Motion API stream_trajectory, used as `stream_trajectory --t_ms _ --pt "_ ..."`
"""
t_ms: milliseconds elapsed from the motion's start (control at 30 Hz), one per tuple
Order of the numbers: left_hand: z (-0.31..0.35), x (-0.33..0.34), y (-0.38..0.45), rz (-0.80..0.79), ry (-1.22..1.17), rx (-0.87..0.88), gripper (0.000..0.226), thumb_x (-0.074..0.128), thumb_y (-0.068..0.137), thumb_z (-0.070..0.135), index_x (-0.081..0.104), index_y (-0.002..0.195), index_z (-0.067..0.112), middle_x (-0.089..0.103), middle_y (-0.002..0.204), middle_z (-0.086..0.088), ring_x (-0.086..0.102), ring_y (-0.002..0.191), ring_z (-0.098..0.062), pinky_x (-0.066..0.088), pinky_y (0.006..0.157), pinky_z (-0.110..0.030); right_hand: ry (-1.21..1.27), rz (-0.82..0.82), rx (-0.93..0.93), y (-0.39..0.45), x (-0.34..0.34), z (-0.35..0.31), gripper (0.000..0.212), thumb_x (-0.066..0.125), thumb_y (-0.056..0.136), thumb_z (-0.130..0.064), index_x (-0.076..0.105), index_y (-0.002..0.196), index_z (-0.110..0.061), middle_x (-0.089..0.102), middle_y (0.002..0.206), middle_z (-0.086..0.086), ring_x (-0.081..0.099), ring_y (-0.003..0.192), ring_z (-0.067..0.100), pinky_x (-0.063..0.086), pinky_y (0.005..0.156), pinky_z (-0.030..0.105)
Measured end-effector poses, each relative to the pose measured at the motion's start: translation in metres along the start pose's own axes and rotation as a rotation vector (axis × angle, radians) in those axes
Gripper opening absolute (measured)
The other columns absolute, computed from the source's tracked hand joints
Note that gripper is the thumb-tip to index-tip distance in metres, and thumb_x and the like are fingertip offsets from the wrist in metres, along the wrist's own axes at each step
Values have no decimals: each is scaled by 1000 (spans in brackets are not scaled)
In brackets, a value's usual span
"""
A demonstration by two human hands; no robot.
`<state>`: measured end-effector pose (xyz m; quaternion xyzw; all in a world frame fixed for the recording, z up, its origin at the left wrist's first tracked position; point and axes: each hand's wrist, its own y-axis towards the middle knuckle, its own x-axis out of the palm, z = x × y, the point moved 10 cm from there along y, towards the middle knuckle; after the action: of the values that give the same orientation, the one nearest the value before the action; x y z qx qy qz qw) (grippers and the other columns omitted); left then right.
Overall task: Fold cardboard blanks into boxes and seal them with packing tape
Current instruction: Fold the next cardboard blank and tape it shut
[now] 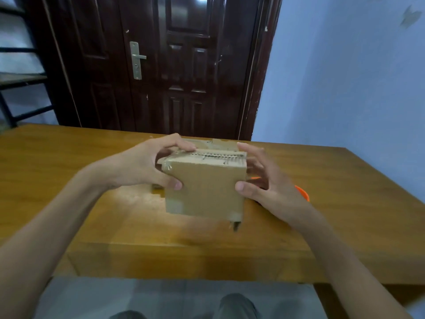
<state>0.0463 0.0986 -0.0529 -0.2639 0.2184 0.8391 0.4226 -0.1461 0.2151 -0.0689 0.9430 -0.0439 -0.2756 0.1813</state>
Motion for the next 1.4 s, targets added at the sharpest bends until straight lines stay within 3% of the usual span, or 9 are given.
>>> stream_trajectory --t_ms 200,400,533,633,800,933,1067,1200,1400 --pt "-25 17 20 45 408 -51 75 81 87 11 53 140 56 33 156 24 35 140 -4 39 114 -31 -215 134 127 -11 20 30 77 77 73 -75 42 140 -59 50 138 -26 52 127 2 59 97 40" --pt "-20 49 5 372 421 253 58 59 90 -12 71 131 28 58 133 15 53 127 -7 53 102 -38 -572 297 130 -31 48 22 90 59 63 -98 37 134 -47 37 126 -12 50 109 6 56 78 24" --pt "-22 61 -8 397 177 198 36 52 102 36 70 132 26 57 141 20 47 141 -6 48 112 -41 -561 364 71 -49 60 32 83 58 70 -96 41 132 -43 35 123 -12 48 104 3 53 73 18" --pt "-21 88 -10 325 204 143 74 41 95 78 55 145 26 38 160 21 18 156 0 30 126 -46 -549 439 13 -57 61 33 74 66 75 -85 47 131 -41 39 120 -9 52 99 7 57 70 21" --pt "-26 99 -6 352 180 190 64 49 99 66 49 149 28 27 167 21 9 160 -5 25 127 -53 -549 479 27 -56 69 35 72 67 78 -81 50 133 -38 41 121 -4 52 102 10 58 74 23" --pt "-27 96 -5 367 177 206 57 51 98 66 55 144 34 28 166 22 11 160 -6 28 124 -57 -404 274 35 -54 51 39 61 63 87 -74 48 140 -46 48 123 -17 60 100 3 59 79 24" --pt "-29 100 -4 383 107 215 44 53 97 63 57 138 46 28 166 21 10 160 -8 28 123 -61 -649 503 103 -48 -54 52 54 50 93 -71 53 134 -37 59 117 -16 59 106 3 52 79 21" --pt "-24 98 2 348 131 203 34 57 95 61 65 125 48 33 161 21 13 159 -8 31 122 -60 -1214 155 401 -19 -81 115 71 44 89 -83 58 132 -29 55 124 1 60 107 23 55 88 37" --pt "-5 95 -8 482 415 314 39 51 102 53 70 127 30 47 137 9 43 133 -17 57 92 -44 -1242 57 385 -15 -75 123 66 51 89 -80 54 132 -29 50 122 0 62 78 18 57 63 30"
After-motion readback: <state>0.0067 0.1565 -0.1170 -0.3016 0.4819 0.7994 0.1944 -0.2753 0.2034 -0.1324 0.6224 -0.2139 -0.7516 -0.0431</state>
